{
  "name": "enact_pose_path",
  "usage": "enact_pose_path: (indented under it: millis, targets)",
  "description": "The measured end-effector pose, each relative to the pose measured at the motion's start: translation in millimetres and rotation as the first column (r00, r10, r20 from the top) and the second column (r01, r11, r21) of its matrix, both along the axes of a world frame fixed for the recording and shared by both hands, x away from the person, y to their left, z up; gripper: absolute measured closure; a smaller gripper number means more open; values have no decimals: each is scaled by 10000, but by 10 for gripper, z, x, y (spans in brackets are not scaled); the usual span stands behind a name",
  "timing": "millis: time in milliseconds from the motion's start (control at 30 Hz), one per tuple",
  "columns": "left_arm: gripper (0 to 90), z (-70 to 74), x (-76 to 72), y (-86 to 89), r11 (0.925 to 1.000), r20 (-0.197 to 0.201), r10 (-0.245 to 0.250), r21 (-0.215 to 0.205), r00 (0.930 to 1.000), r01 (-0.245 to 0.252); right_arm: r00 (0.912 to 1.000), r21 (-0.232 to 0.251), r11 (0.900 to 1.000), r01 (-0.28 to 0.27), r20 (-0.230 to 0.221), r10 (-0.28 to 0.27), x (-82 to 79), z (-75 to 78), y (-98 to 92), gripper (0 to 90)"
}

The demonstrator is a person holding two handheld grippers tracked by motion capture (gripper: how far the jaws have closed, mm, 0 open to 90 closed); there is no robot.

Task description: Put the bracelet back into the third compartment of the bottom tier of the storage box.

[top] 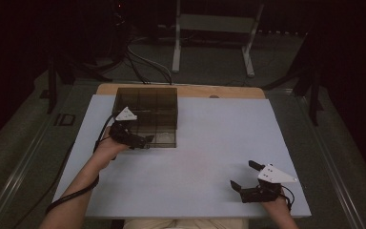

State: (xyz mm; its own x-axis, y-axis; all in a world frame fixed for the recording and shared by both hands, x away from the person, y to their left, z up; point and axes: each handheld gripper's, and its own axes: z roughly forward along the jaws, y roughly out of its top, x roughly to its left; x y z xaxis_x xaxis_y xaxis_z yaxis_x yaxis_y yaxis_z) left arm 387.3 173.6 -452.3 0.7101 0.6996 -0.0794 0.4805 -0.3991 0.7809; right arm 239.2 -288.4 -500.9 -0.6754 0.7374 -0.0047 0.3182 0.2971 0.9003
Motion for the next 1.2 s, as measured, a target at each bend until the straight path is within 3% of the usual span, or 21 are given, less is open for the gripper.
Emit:
enact_pose_path:
  millis: [367, 700, 1200]
  targets:
    - [27, 8, -164, 153, 9991, 205, 318, 269, 9993, -324, 10000, -5, 10000, 3, -16, -3, 0, 0, 2, 0]
    - [27, 5, -360, 272, 9971, 484, 737, 162, 9961, -745, 10000, -18, 10000, -4, -14, 4, 1, 1, 2, 0]
    - [28, -173, -593, 336, 9891, 666, 1458, 92, 9871, -1467, 10000, -26, 10000, 5, 5, -5, -1, 4, 1, 0]
